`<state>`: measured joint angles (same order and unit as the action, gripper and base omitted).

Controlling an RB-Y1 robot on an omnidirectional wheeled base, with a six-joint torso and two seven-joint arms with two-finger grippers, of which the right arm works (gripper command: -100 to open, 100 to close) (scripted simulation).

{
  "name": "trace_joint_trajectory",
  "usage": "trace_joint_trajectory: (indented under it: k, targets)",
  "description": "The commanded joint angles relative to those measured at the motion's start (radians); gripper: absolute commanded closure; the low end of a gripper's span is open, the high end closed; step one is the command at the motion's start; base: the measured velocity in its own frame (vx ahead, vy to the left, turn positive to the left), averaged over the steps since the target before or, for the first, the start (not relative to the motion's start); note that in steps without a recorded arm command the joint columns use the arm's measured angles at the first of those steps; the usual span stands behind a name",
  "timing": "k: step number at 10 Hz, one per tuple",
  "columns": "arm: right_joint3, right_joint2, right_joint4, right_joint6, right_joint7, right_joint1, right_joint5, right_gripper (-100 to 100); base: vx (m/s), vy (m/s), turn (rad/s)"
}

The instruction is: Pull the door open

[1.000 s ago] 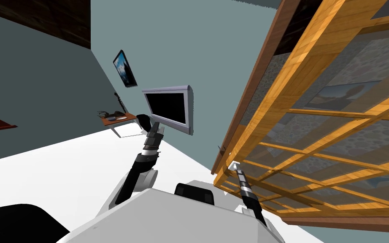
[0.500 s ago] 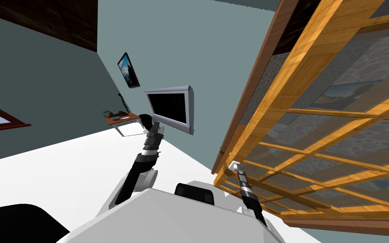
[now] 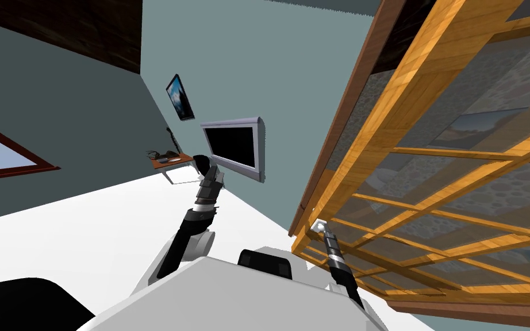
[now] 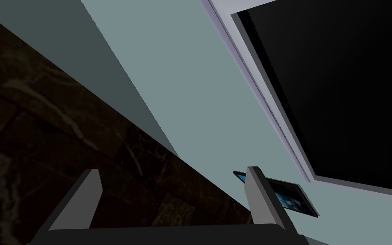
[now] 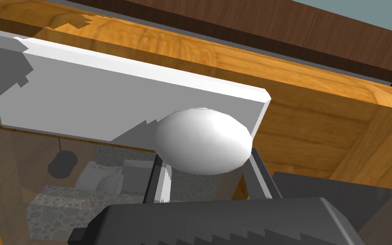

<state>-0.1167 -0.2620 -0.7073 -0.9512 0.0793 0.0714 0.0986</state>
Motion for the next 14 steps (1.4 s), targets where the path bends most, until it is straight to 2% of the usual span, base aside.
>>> trace_joint_trajectory:
  k: [1,2,4,5,8,9,10,11,12,14]
  targets:
    - [0.017,0.001,-0.008,-0.006,-0.05,-0.005,0.02,100,-0.031,-0.014,0.075]
    - [0.017,0.001,-0.008,-0.006,-0.053,-0.005,0.02,100,-0.024,-0.012,0.022]
    - [0.039,-0.004,-0.015,-0.003,-0.117,-0.002,0.059,100,-0.034,-0.014,0.06]
    - [0.039,-0.004,-0.015,-0.003,-0.137,-0.002,0.059,100,-0.031,-0.017,0.039]
    - [0.06,-0.009,-0.021,-0.001,-0.215,0.002,0.097,100,-0.029,-0.016,0.041]
    - [0.06,-0.009,-0.021,-0.001,-0.22,0.002,0.097,100,-0.023,-0.012,0.045]
    - [0.071,-0.012,-0.025,0.0,-0.257,0.003,0.117,100,-0.028,-0.014,0.06]
    - [0.071,-0.012,-0.025,0.0,-0.262,0.003,0.117,100,-0.025,-0.009,0.03]
    - [0.082,-0.015,-0.028,0.001,-0.3,0.005,0.136,100,-0.032,-0.013,0.057]
    - [0.082,-0.015,-0.028,0.001,-0.304,0.005,0.136,100,-0.016,-0.006,0.019]
